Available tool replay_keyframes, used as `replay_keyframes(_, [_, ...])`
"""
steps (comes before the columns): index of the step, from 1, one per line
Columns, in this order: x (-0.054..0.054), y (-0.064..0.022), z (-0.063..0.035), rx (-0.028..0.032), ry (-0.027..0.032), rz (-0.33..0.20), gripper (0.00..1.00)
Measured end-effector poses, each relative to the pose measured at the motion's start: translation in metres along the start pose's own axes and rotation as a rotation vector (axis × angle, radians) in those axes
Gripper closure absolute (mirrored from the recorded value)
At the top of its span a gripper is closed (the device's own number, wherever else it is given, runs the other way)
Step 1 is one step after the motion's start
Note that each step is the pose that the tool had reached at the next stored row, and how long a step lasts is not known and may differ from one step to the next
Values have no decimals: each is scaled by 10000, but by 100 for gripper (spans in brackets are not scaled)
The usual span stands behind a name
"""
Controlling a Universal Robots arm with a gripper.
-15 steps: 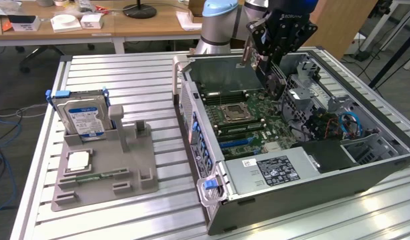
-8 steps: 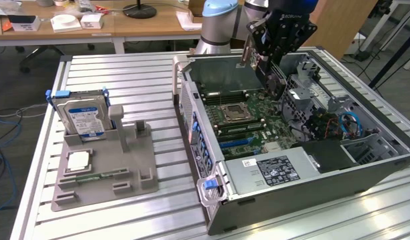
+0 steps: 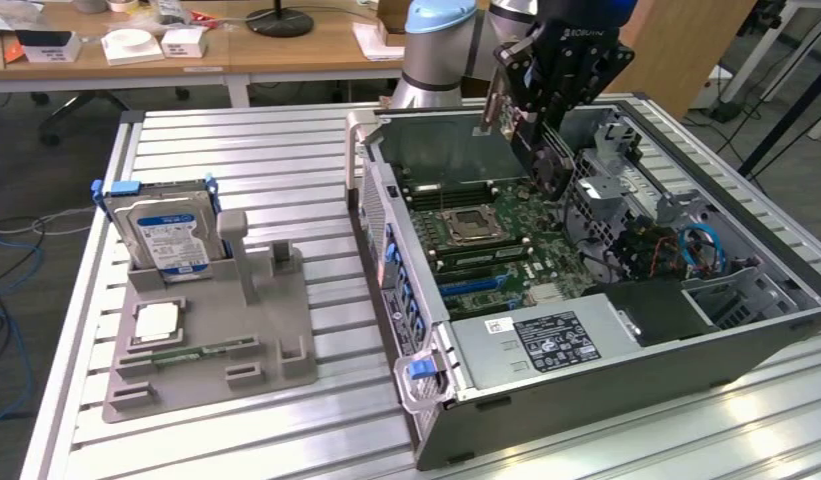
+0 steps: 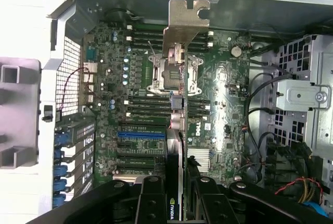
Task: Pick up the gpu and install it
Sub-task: 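Insert the gpu into the slot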
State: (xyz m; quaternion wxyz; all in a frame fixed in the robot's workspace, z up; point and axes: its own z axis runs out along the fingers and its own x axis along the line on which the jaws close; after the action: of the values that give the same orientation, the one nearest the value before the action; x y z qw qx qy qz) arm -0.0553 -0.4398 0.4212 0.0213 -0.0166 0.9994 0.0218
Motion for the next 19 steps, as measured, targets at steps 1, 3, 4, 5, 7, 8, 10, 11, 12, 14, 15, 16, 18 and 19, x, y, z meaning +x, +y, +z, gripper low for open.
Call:
replay_keyframes(1, [0, 0, 0, -1, 1, -22, 74])
replay_keyframes(3, [0, 0, 0, -3, 2, -67, 74])
replay_keyframes(4, [0, 0, 0, -4, 3, -90, 74])
replay_keyframes(5, [0, 0, 0, -5, 4, -112, 74])
replay_keyframes(7, [0, 0, 0, -7, 7, -160, 74])
replay_keyframes(8, [0, 0, 0, -8, 8, -183, 74])
replay_keyframes(10, [0, 0, 0, -10, 10, -227, 74])
replay_keyframes(11, [0, 0, 1, -11, 10, -250, 74])
replay_keyframes(12, [0, 0, 1, -12, 12, -274, 74])
replay_keyframes(14, [0, 0, 1, -14, 13, -323, 74])
replay_keyframes(15, [0, 0, 1, -15, 14, -350, 74])
replay_keyframes(16, [0, 0, 1, -17, 16, -377, 74])
replay_keyframes(18, [0, 0, 1, -19, 18, -431, 74])
replay_keyframes(19, [0, 0, 1, -20, 19, -457, 74])
